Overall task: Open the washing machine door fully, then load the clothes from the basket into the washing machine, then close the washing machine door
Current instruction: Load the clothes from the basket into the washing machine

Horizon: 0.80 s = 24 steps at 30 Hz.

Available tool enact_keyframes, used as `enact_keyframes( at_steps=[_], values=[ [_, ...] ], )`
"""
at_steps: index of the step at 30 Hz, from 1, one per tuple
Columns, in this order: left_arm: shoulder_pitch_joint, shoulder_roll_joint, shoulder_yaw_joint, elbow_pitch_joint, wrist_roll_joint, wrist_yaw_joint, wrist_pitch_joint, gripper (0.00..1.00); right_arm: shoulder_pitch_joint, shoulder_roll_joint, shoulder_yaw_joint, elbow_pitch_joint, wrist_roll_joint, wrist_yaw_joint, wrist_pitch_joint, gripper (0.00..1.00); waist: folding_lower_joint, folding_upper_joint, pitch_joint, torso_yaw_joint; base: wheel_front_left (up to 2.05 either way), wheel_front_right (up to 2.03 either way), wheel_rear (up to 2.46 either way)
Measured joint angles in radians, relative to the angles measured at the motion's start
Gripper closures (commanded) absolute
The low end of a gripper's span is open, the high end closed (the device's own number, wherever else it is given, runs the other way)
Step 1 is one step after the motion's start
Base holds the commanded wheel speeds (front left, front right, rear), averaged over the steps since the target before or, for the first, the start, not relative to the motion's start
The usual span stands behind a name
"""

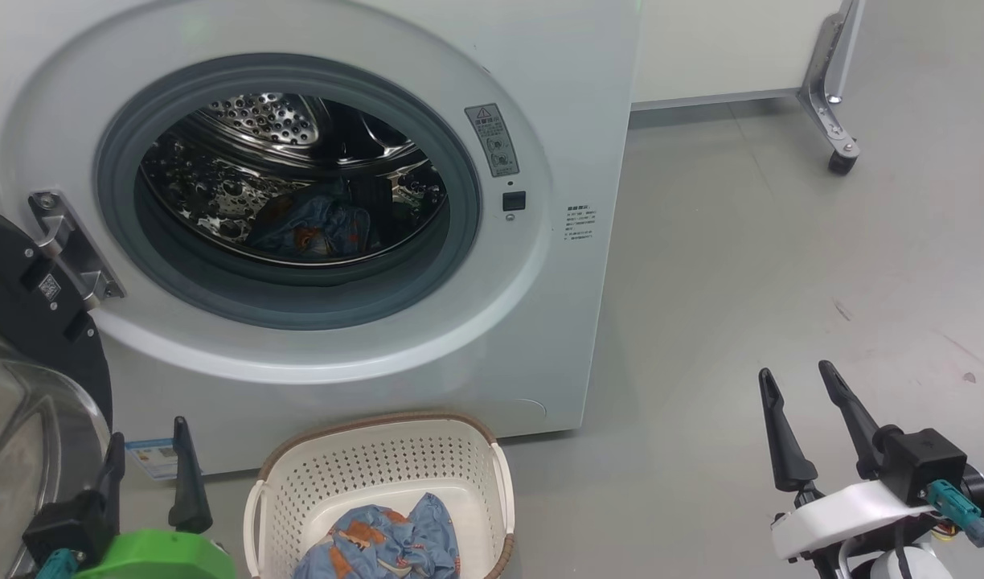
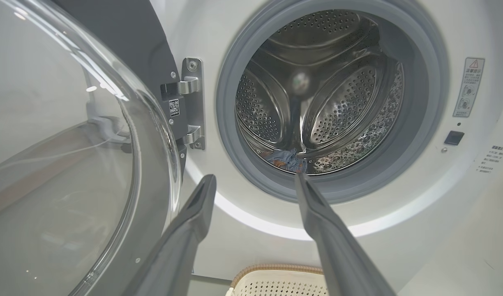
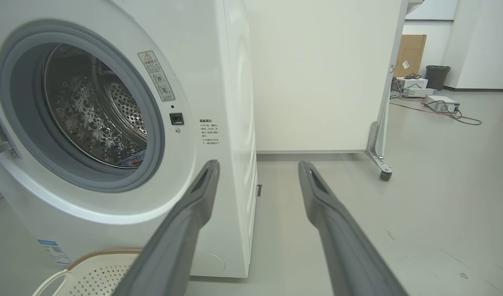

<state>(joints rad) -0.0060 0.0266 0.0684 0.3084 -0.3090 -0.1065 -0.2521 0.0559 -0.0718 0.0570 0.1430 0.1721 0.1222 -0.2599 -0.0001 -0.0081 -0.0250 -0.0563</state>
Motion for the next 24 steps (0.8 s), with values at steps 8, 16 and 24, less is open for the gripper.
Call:
enact_keyframes(
  at_steps=[8,16,24],
  values=[
    [0.041,0.001,-0.014,-0.048,-0.001,0.008,0.000,0.00,0.000,0.001,-0.005,-0.008,0.000,0.000,0.000,0.00,0.0000,0.0000,0.006,0.004,0.00,0.00,0.00],
    [0.077,0.003,-0.039,-0.100,-0.001,0.025,0.000,0.00,0.010,0.002,-0.002,-0.018,0.000,0.000,0.000,0.00,0.0000,0.0000,0.023,0.006,0.00,0.00,0.00],
    [0.091,0.006,-0.075,-0.135,0.000,0.035,0.000,0.00,0.009,0.006,0.014,-0.034,0.000,0.000,0.000,0.00,0.0000,0.0000,0.069,-0.002,0.00,0.00,0.00]
  ],
)
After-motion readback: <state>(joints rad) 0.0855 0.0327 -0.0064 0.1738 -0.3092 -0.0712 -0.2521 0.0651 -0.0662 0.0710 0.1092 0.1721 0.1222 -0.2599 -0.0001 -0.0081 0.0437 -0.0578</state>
